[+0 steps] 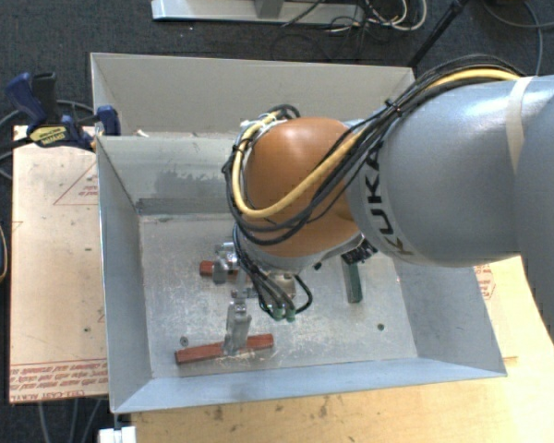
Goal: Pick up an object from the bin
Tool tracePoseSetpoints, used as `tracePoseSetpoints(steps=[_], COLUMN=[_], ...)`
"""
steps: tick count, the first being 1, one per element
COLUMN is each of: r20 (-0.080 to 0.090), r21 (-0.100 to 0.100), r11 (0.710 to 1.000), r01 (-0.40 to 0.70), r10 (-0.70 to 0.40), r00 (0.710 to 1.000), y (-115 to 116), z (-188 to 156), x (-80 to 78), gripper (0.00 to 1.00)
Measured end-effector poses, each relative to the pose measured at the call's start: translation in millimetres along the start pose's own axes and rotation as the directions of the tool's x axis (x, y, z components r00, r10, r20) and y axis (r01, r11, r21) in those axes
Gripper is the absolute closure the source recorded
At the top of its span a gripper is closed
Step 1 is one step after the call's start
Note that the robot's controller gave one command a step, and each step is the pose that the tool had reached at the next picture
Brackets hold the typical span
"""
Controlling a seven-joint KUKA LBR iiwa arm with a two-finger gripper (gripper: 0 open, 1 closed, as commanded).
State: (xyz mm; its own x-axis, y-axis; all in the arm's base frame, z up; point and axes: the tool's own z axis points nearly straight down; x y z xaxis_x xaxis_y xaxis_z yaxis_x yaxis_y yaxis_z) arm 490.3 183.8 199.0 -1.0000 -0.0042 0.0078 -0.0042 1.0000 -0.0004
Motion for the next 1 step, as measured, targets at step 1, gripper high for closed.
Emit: tracePoseSetpoints(steps=[1], r20=[0.017], r21=[-0.004], r11=[0.998], r01=[-0.056], r10=[0.056], r00=[0.998], y=[-50.1], z=[130.7], x=[6.5], gripper=[0.0])
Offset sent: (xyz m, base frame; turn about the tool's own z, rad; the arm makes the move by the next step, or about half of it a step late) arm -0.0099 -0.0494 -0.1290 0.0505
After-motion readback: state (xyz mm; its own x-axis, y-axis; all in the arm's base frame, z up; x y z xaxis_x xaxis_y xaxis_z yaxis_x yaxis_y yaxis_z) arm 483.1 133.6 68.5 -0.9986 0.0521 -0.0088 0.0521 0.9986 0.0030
